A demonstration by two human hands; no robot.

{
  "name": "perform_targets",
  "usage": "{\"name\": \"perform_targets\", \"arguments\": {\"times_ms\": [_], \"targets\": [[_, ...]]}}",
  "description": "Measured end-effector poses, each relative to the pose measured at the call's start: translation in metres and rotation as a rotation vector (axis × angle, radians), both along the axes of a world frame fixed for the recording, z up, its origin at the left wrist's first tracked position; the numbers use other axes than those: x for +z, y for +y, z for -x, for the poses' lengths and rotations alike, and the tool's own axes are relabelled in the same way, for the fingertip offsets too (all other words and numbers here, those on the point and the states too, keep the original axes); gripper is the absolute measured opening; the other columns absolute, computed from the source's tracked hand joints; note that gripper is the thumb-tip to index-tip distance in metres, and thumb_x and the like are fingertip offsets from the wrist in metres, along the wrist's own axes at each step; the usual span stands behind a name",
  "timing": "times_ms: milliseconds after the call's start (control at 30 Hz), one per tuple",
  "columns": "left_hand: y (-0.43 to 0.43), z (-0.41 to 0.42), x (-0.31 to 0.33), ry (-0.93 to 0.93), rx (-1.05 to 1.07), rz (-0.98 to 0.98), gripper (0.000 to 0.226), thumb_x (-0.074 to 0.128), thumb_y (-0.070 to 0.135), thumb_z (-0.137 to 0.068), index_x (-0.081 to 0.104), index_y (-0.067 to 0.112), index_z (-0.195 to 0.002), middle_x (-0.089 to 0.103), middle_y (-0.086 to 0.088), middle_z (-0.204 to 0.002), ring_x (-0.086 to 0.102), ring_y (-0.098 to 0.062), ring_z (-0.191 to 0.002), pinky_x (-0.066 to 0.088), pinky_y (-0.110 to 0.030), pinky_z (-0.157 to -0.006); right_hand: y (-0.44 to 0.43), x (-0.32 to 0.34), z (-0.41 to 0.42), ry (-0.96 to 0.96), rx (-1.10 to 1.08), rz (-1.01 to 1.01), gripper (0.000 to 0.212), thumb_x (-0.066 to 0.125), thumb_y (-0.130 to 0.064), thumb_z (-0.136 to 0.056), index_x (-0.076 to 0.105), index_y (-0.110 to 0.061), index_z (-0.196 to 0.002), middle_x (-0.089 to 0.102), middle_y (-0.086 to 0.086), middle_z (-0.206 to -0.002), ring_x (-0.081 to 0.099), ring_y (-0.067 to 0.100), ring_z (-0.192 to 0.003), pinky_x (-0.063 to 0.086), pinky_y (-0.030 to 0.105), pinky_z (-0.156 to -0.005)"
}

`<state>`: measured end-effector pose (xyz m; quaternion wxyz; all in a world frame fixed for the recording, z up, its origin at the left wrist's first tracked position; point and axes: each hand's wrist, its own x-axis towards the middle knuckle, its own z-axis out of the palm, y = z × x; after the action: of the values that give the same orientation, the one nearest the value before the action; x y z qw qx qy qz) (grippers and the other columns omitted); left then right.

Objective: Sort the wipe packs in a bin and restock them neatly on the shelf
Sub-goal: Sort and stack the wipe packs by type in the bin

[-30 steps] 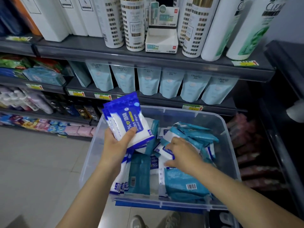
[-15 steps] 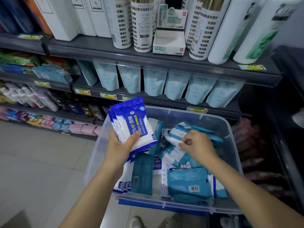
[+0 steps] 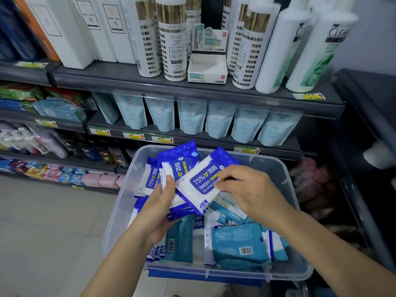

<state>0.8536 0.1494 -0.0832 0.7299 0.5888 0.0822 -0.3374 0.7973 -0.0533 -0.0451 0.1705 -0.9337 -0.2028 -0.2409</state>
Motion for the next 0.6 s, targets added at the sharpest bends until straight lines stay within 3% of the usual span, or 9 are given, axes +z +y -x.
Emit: {"name": "perform_targets", "arguments": {"times_ms": [67, 200, 233, 300, 400, 467, 600], "targets": [[0.002, 0.001, 0.0, -0.003, -0.022, -0.002, 0.066, 0.054, 0.057, -0.067, 0.051, 0.021, -0.124, 0.072, -0.002, -0.107, 0.069, -0.023, -0.097, 0.056, -0.042, -0.083, 0.0, -0.006, 0.002, -0.033, 0.023, 0.054, 0.017, 0.058, -0.001, -0.077, 0.073, -0.009, -0.081, 0.068, 0.003, -0.084, 0.063, 0.021, -0.07, 0.053, 0.031, -0.058], [0.004, 0.005, 0.001, -0.003, -0.01, 0.0, 0.065, 0.071, 0.036, -0.063, 0.051, 0.018, -0.122, 0.073, -0.003, -0.106, 0.071, -0.022, -0.092, 0.057, -0.035, -0.069, 0.001, -0.01, 0.0, -0.051, 0.005, 0.002, 0.015, 0.06, -0.009, -0.079, 0.075, -0.012, -0.084, 0.068, 0.002, -0.089, 0.059, 0.019, -0.08, 0.051, 0.029, -0.068], [0.004, 0.005, 0.0, -0.011, 0.01, -0.003, 0.065, 0.072, 0.034, -0.063, 0.051, 0.018, -0.122, 0.072, -0.002, -0.106, 0.071, -0.021, -0.092, 0.057, -0.035, -0.069, 0.002, -0.012, -0.002, -0.018, -0.064, -0.086, 0.015, 0.065, -0.012, -0.078, 0.074, -0.012, -0.09, 0.067, 0.002, -0.094, 0.057, 0.017, -0.087, 0.05, 0.029, -0.073], [0.004, 0.005, -0.002, -0.036, 0.055, -0.017, 0.061, 0.073, 0.032, -0.067, 0.051, 0.019, -0.122, 0.072, -0.001, -0.107, 0.071, -0.02, -0.092, 0.057, -0.036, -0.07, 0.002, -0.014, -0.004, 0.171, -0.3, -0.404, 0.035, 0.071, -0.013, -0.077, 0.067, -0.013, -0.112, 0.061, 0.0, -0.107, 0.054, 0.011, -0.098, 0.046, 0.027, -0.086], [0.003, 0.004, -0.003, -0.072, 0.099, -0.024, 0.052, 0.072, 0.027, -0.074, 0.05, 0.022, -0.121, 0.071, 0.001, -0.109, 0.07, -0.019, -0.095, 0.057, -0.039, -0.076, 0.009, -0.015, -0.001, 0.693, -0.462, -0.953, 0.051, 0.063, -0.031, -0.086, 0.047, -0.017, -0.133, 0.058, -0.004, -0.121, 0.058, 0.01, -0.101, 0.048, 0.031, -0.093], [0.002, 0.004, -0.003, -0.097, 0.082, -0.023, 0.059, 0.074, 0.027, -0.069, 0.049, 0.024, -0.122, 0.071, 0.003, -0.108, 0.07, -0.018, -0.094, 0.056, -0.037, -0.074, 0.018, -0.027, 0.002, 0.876, -0.396, -1.074, 0.034, 0.053, -0.04, -0.09, 0.052, -0.023, -0.119, 0.064, -0.004, -0.117, 0.063, 0.011, -0.099, 0.05, 0.039, -0.094], [-0.002, 0.003, -0.001, -0.161, -0.055, -0.037, 0.063, 0.076, 0.016, -0.075, 0.044, 0.029, -0.127, 0.07, 0.006, -0.111, 0.069, -0.017, -0.098, 0.056, -0.039, -0.084, 0.033, -0.029, -0.003, 0.847, -0.401, -1.11, 0.011, 0.048, -0.031, -0.096, 0.053, -0.026, -0.105, 0.067, -0.002, -0.109, 0.065, 0.018, -0.101, 0.048, 0.049, -0.095]]}}
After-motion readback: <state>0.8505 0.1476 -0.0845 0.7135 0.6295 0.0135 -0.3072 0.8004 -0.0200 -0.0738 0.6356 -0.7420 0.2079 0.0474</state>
